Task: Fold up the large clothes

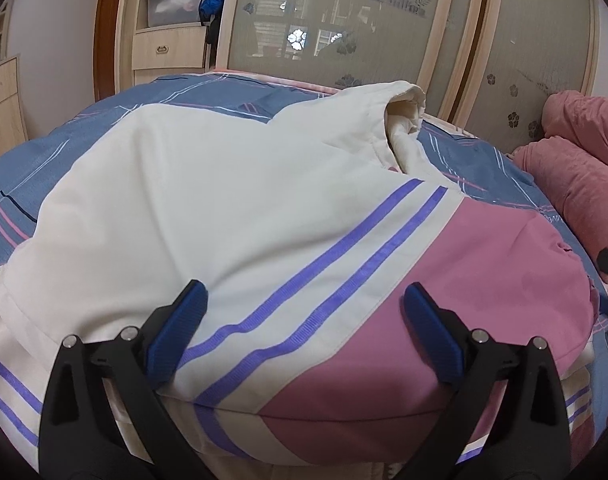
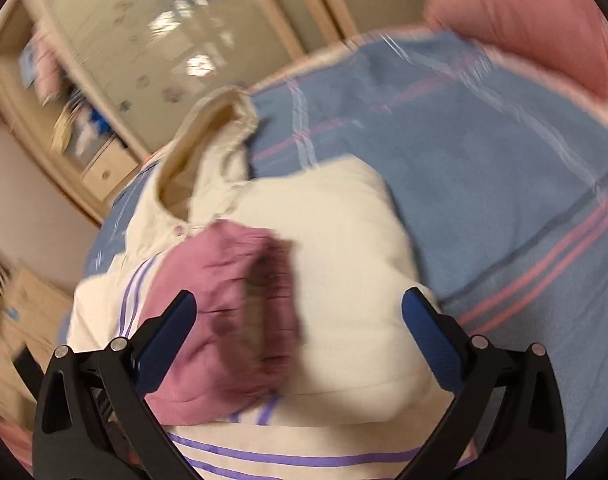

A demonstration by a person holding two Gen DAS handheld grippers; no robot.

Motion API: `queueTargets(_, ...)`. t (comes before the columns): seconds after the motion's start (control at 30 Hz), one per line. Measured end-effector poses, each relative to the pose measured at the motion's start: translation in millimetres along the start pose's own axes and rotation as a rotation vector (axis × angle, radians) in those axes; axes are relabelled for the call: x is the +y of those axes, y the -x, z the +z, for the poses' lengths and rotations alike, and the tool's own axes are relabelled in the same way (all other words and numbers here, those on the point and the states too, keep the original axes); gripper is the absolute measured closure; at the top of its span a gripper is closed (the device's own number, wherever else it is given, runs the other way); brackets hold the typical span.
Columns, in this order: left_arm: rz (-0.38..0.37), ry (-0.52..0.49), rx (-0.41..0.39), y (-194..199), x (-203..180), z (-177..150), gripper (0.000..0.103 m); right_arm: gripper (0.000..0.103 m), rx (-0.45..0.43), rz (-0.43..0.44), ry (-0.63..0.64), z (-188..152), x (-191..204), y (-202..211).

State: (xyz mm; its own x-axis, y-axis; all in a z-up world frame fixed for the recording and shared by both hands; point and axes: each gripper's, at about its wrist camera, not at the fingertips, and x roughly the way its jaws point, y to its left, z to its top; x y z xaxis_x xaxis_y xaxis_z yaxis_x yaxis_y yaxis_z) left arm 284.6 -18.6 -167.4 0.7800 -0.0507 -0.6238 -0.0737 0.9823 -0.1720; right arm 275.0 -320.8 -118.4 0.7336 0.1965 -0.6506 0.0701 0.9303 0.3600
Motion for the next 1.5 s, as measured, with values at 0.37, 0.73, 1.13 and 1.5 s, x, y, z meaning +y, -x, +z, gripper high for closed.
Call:
queueTargets(0.37,0.023,-0.011,0.004,-1.7,-2.4,1.4,0.003,0.045,0.164,0.013,0.087,-18.9,22.7,-30.4)
queueTargets(0.73,0.031,0.005,-0.006,1.9,-1.1,3.4,0.003,0.090,0.118,0.024,0.075,-16.8,22.7,-24.5)
queueTargets(1.13,0.072,0.073,0.001,7.2,18.2,10.8,0.003,0.089,0.023,-0.205,0.049,-7.4,0.1,-24.0)
queueTargets(1.5,0.098,0.052,0.024,-1.8,14.7,4.7,0.002,0.038,-0.154,-0.403,0.090,-7.0,4.4,2.8)
